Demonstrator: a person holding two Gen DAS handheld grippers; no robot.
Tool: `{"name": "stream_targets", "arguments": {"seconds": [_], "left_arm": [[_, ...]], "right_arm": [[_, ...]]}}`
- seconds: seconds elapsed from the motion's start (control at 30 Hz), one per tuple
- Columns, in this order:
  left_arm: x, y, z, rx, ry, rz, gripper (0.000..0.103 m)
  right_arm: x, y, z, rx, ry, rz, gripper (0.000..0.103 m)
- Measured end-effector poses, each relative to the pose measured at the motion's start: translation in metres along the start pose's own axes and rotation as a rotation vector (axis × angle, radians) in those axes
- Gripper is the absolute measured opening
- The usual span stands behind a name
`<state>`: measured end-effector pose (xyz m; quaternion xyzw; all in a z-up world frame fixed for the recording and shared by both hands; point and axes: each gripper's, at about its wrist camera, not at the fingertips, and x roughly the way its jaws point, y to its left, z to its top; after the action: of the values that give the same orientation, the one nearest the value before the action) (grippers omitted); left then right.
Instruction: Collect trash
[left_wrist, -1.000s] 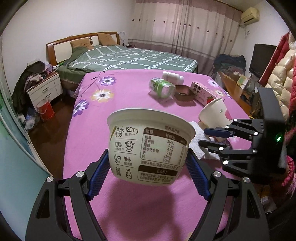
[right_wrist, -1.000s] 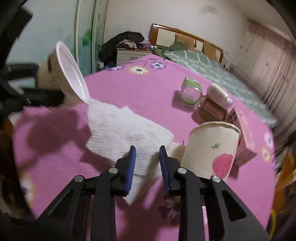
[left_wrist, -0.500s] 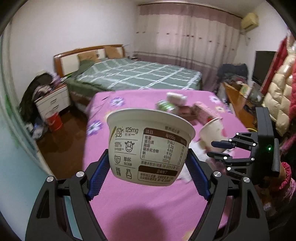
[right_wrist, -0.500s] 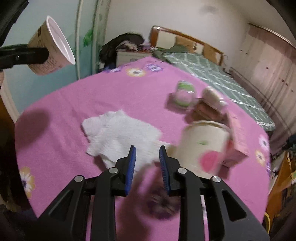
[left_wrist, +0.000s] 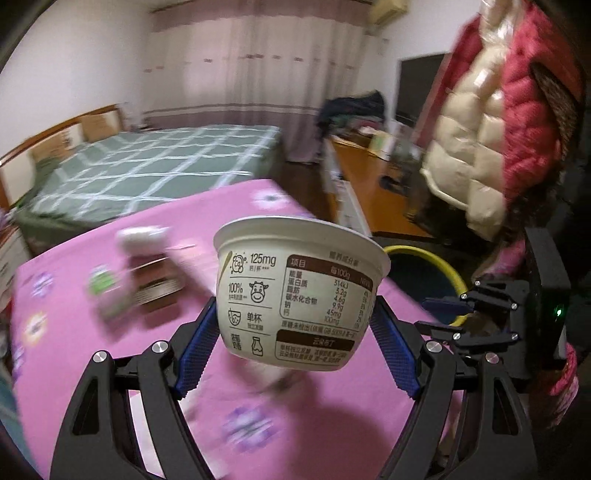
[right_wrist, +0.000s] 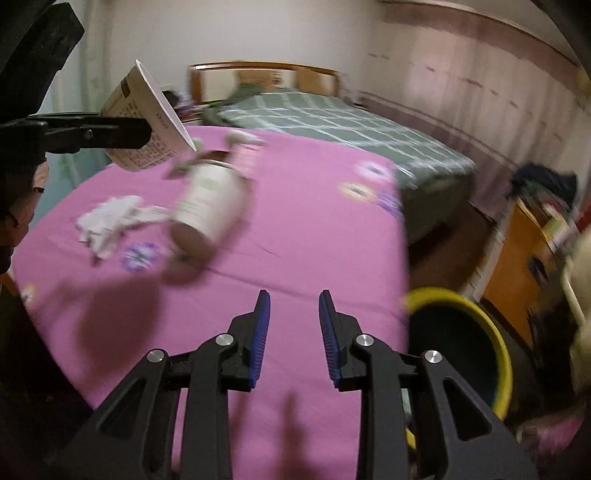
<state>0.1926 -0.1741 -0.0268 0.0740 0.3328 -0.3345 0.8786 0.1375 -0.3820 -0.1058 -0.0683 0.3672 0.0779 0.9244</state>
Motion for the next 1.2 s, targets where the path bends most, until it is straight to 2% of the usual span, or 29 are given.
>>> {"name": "stream_targets", "arguments": {"seconds": [0.2,0.33,0.5,0.57,0.6,0.67,0.77,0.83,0.97,1.0,1.07,1.17,1.2], "left_arm": [[0.082,-0.08,0.03,0.079,0.086,-0.097,0.079],[0.142,-0.128,0.036,0.121,0.179,-0.133,0.079],[0.206,-0.172,0.036,0.141,0.283,-0.166,0.08],[0.222,-0.18,0.033,0.146,0.306,-0.157,0.085],[0.231,-0.184,0.032,0.145,0.315,-0.139,0.094],[0.235,-0.184,0.032,0.129,0.313,-0.124,0.095],[0.215,-0.171,0.037,0.062,0.28,-0.135,0.095],[0.188,-0.158,0.043,0.044,0.223,-0.134,0.095],[0.118,-0.115,0.053,0.005,0.074,-0.073,0.098],[0.095,-0.095,0.054,-0.025,0.024,-0.03,0.098],[0.069,-0.065,0.055,-0.067,-0.026,0.032,0.098],[0.024,-0.005,0.043,-0.153,-0.106,0.16,0.098],[0.007,0.022,0.035,-0.191,-0.134,0.224,0.098]], "right_arm": [[-0.016,-0.079,-0.046,0.178,0.037,-0.113,0.029],[-0.024,-0.114,-0.07,0.263,0.057,-0.169,0.032],[-0.028,-0.136,-0.088,0.325,0.078,-0.203,0.034],[-0.031,-0.143,-0.094,0.344,0.084,-0.211,0.035],[-0.031,-0.145,-0.095,0.352,0.085,-0.215,0.036],[-0.032,-0.15,-0.095,0.362,0.083,-0.219,0.038],[-0.031,-0.152,-0.091,0.374,0.081,-0.211,0.039],[-0.027,-0.145,-0.086,0.376,0.079,-0.197,0.04],[-0.019,-0.125,-0.069,0.379,0.062,-0.154,0.04],[-0.015,-0.118,-0.059,0.38,0.051,-0.132,0.04],[-0.008,-0.102,-0.043,0.37,0.033,-0.098,0.04],[0.002,-0.07,-0.017,0.344,0.003,-0.031,0.042],[0.007,-0.054,-0.005,0.329,-0.008,0.003,0.044]]}}
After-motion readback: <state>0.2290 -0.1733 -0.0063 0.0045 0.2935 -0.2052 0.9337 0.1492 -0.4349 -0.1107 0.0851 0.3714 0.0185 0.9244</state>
